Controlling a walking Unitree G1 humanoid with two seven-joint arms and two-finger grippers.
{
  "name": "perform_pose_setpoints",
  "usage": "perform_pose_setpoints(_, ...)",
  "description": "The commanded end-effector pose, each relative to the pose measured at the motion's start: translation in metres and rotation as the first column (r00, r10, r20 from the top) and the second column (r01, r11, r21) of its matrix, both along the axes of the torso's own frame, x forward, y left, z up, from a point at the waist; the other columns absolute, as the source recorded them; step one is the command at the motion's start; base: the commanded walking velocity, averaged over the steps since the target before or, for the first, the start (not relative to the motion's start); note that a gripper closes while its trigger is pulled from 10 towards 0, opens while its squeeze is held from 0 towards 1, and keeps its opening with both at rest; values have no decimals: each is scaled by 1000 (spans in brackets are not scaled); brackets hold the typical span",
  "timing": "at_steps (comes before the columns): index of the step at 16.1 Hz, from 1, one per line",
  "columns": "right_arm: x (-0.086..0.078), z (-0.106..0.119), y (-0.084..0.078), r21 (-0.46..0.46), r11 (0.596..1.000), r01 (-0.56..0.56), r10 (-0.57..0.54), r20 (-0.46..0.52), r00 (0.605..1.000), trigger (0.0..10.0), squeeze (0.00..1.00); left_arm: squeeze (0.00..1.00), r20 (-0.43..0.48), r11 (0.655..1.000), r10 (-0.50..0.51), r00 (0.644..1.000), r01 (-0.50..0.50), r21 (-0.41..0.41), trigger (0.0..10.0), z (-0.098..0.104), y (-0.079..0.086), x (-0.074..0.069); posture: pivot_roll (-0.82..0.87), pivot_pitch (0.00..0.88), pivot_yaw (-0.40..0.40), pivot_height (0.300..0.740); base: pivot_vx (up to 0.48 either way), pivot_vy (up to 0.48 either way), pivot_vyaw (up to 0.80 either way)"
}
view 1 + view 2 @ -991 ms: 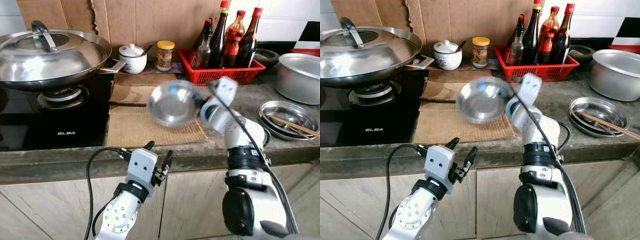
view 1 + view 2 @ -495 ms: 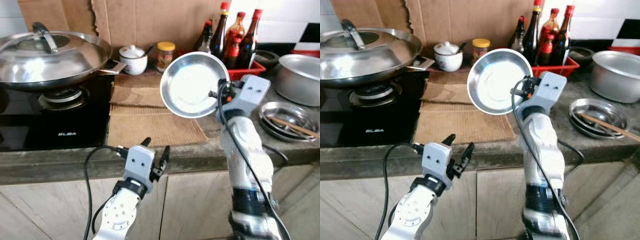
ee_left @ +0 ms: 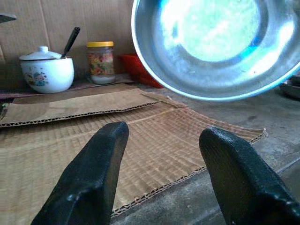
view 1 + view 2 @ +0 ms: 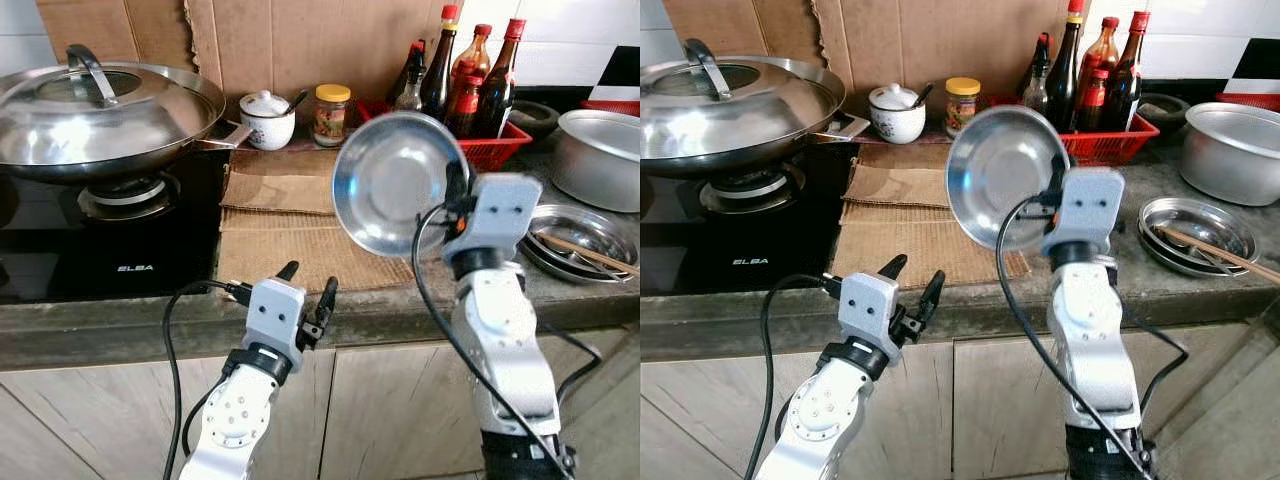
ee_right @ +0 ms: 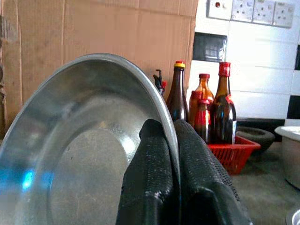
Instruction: Kitchen organization
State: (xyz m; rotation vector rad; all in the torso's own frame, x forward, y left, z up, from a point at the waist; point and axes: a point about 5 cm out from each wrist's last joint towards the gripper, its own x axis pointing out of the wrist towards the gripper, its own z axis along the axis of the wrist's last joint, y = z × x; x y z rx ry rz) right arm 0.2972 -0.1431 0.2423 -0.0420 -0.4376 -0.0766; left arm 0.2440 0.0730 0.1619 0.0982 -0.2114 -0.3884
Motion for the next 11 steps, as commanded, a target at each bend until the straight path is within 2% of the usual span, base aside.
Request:
perform_pose_setpoints(1,-4,8,-2,-7,1000,27,-26,41,999,4667,0,0,11,1000,-6,1000,6,-3,10000,4,-2,-2,35,0,-55,740,0,0,0)
perform_pose_setpoints(2,-2,6,-2,4,1000,29,-30,28,999,9451,0,0,9,1000,-3,1000,3,1,10000,3,-1,-1,35,0,-55,740,0,0,0)
perform_pose_setpoints(3,-2,5,-2,5,1000,30,-31,22,999,10000,0,0,7,1000,-1,1000,1,1,10000,2,-1,-1,32,0,-54,740,0,0,0)
perform_pose_setpoints(7,-2,-8,1,19,1000,8,-7,-50,999,10000,0,0,-1,1000,-5,1000,5,5,10000,0,-1,-2,30,0,-51,740,0,0,0)
perform_pose_setpoints(11,-5,-13,8,44,998,-40,43,-66,997,10000,0,0,-5,1000,-12,1000,13,12,10000,-2,0,-3,24,0,-50,740,0,0,0)
